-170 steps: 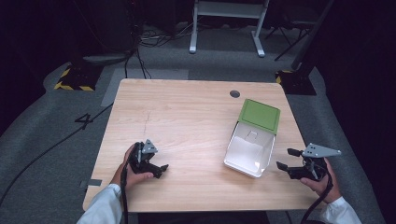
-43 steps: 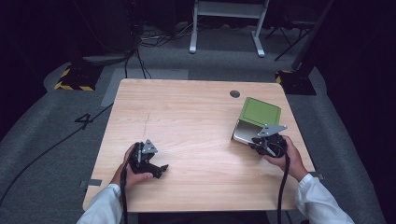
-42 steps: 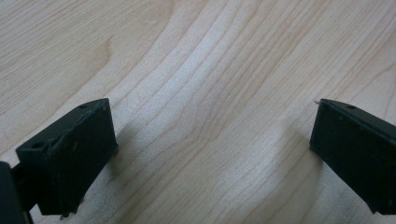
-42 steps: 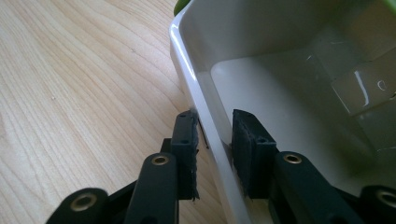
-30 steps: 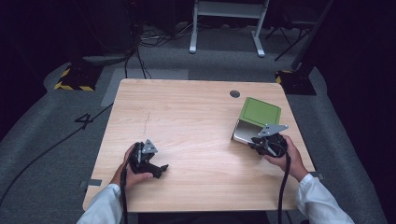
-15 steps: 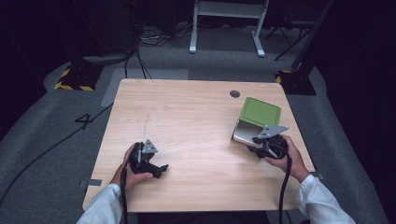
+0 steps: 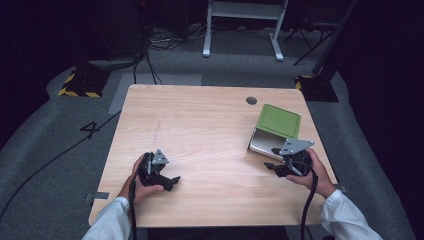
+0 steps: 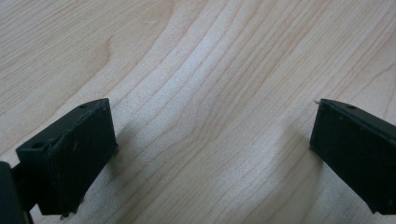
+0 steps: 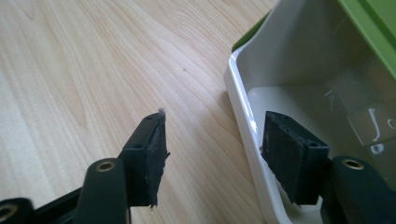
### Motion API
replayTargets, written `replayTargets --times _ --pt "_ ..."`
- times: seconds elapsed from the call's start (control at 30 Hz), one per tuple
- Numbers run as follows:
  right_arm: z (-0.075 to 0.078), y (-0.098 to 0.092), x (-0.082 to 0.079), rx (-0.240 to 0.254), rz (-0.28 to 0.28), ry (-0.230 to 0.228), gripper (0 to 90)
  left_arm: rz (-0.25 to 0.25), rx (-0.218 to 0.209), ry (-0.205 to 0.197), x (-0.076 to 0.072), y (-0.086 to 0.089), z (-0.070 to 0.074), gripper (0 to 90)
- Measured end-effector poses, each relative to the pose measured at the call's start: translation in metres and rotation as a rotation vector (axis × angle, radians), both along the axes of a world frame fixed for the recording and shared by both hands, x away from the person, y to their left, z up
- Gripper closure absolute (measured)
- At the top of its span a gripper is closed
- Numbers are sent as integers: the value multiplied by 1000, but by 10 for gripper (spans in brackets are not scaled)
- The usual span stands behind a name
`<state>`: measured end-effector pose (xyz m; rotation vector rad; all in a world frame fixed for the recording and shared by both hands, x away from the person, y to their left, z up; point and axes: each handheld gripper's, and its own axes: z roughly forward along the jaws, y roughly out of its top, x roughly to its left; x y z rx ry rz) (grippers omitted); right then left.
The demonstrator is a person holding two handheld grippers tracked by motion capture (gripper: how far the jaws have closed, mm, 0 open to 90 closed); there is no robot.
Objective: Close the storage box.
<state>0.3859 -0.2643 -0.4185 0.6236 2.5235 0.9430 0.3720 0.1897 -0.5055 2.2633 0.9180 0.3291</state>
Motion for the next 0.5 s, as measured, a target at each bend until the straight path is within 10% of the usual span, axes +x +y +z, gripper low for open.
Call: replayTargets --times 0.5 --pt "6 -14 -22 -6 14 -45 258 -1 0 -1 0 0 0 5"
